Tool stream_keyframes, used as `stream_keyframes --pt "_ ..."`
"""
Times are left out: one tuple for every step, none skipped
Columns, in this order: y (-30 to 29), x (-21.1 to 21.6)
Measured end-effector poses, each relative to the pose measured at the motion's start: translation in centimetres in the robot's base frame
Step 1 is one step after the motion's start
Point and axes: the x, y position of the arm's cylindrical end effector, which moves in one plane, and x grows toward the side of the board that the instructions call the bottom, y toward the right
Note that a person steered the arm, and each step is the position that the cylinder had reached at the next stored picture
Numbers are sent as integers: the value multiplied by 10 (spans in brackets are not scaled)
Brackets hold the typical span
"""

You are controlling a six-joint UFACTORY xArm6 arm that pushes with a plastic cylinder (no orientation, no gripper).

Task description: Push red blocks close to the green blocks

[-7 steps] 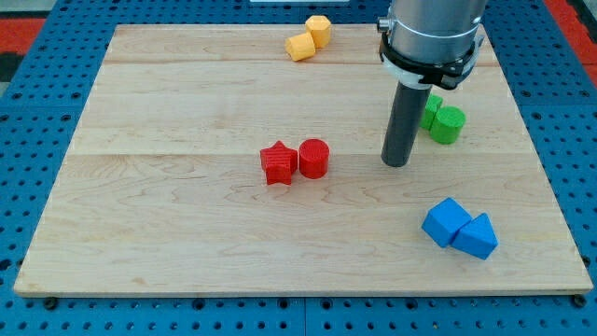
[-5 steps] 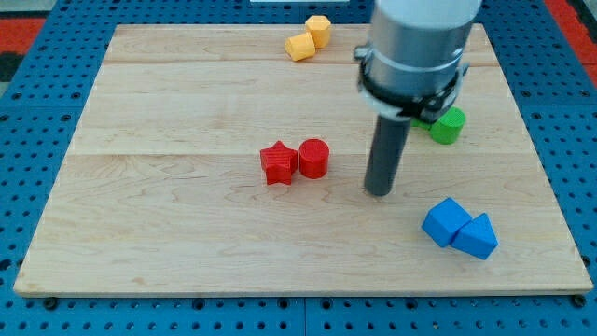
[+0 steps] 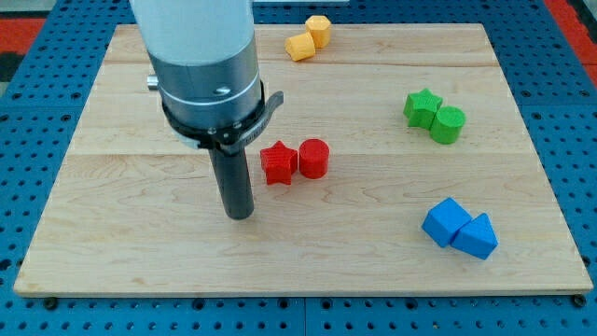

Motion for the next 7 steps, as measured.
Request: stream_keyframes --pt "0 -19" --pt "12 -39" --pt "49 -49" --pt "93 -53" --pt "129 -54" --pt "154 -56" --pt "142 -35"
